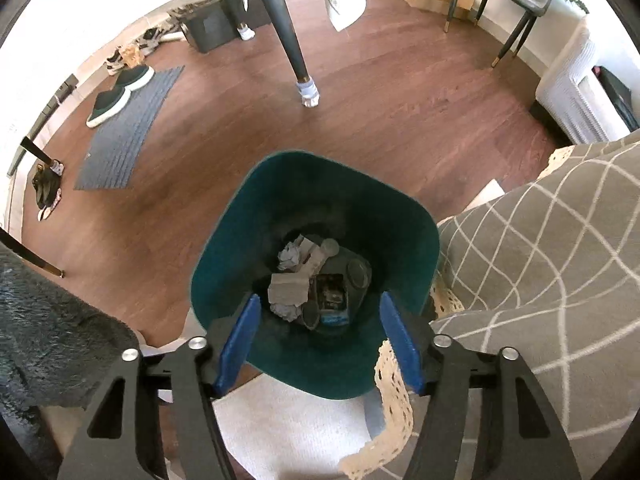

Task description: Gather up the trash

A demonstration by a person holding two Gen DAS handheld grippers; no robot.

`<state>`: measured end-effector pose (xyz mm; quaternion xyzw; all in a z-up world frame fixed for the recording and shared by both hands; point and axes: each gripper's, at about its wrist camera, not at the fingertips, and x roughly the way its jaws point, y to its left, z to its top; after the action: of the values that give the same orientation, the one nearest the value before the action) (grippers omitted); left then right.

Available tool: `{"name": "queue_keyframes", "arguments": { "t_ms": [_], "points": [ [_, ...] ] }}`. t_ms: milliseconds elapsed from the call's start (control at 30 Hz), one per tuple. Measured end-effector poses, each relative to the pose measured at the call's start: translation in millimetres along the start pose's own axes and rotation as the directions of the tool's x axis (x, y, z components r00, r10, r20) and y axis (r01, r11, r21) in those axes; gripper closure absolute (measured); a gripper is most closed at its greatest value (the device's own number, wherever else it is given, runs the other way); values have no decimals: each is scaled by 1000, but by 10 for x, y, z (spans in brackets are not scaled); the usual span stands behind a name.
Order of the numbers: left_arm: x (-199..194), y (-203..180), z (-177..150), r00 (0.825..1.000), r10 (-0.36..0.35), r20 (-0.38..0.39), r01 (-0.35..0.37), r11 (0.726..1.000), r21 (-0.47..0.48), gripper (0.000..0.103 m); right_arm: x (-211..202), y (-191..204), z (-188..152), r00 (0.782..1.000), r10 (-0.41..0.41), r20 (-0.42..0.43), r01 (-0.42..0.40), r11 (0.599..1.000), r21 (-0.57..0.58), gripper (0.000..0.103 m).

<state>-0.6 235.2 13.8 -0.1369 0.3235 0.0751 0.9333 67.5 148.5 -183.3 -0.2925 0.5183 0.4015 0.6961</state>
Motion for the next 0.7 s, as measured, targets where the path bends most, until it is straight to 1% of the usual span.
{"name": "queue_keyframes", "arguments": {
  "t_ms": [67, 200, 333, 467, 567, 600, 633, 700],
  "points": [
    [-5, -27, 18, 1000, -3, 2, 3, 1000, 1, 68, -132, -1, 12, 999, -2, 35, 2, 1000, 1, 44],
    [-19, -130, 48, 1000, -7, 14, 7, 1000, 4, 68, -397, -30, 27, 994, 0, 106, -1, 1000, 14, 46],
    [-64, -221, 54, 1000, 10, 29, -11, 999, 30, 68, -724, -60, 26, 982, -14, 187, 10, 1000, 26, 48],
    [-94, -233, 3, 1000, 18, 24, -19, 999, 27, 67, -1034, -166, 16, 963, -33, 267, 17, 998, 63, 49],
    [-75, -237, -114, 999, 36, -1, -36, 999, 24, 67, -1270, -273, -28, 944, -65, 322, 37, 995, 92, 50],
    [-68, -244, -155, 999, 47, -11, -47, 999, 28, 67, -1330, -299, -52, 939, -73, 335, 41, 994, 101, 50],
    [-72, -245, -175, 999, 52, -14, -52, 998, 29, 67, -1430, -352, -94, 930, -86, 357, 46, 992, 119, 51],
    [-99, -266, -215, 999, 47, -19, -46, 999, 18, 65, -1553, -422, -186, 916, -114, 384, 59, 986, 154, 53]
  ]
}}
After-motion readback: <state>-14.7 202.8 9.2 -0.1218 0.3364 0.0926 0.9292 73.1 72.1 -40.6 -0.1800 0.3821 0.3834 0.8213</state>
